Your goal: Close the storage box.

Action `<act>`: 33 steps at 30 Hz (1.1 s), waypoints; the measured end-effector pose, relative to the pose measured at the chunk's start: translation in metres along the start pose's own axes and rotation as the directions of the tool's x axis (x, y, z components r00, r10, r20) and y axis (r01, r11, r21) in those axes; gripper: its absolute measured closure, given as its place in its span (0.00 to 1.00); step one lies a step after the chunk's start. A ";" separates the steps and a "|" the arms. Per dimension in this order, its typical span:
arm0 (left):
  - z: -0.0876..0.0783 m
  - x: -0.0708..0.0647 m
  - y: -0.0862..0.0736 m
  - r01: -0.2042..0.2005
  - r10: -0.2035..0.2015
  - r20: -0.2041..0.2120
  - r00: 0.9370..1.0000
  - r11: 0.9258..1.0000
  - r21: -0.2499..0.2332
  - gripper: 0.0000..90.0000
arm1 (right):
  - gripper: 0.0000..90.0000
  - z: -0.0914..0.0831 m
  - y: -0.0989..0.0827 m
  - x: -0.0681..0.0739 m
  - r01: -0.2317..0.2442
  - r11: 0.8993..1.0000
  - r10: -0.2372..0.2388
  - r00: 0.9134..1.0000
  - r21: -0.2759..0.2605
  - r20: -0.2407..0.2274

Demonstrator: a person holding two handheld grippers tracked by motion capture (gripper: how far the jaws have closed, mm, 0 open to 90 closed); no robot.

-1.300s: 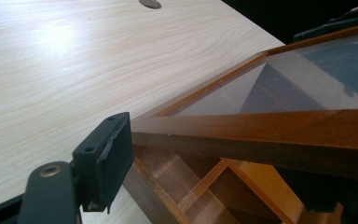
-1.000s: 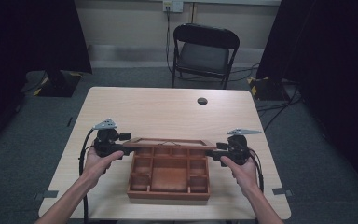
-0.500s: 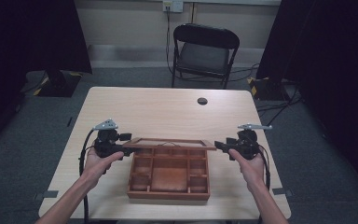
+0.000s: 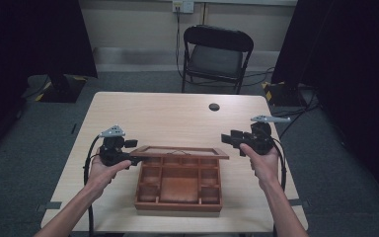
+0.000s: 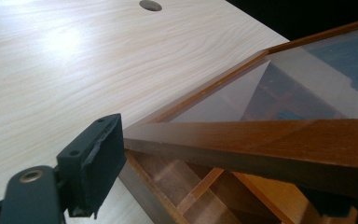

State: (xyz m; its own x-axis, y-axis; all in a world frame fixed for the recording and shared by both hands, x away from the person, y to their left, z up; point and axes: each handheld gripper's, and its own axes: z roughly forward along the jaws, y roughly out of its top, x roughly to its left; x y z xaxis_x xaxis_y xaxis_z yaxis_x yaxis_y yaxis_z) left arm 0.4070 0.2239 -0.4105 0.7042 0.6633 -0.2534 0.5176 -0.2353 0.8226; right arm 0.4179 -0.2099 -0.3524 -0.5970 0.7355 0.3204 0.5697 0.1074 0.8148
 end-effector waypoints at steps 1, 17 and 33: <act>0.000 0.000 -0.001 -0.006 0.006 -0.003 1.000 1.000 0.005 0.17 | 0.53 0.001 0.005 0.004 0.008 1.000 -0.008 1.000 -0.003 -0.018; -0.001 -0.004 -0.013 -0.022 0.022 -0.006 1.000 0.999 0.024 0.17 | 0.67 0.022 0.029 0.094 0.207 0.970 -0.160 0.937 0.126 -0.311; 0.000 -0.004 -0.016 -0.018 0.018 -0.005 1.000 0.999 0.034 0.18 | 0.78 0.047 0.015 0.105 0.265 0.935 -0.149 0.895 0.234 -0.420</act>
State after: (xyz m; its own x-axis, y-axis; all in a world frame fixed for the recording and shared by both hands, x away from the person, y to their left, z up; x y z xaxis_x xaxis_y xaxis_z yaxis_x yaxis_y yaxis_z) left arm 0.3958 0.2254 -0.4230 0.7110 0.6624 -0.2359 0.5211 -0.2711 0.8093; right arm 0.3904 -0.0991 -0.3291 -0.8563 0.3616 0.3687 0.5069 0.4521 0.7339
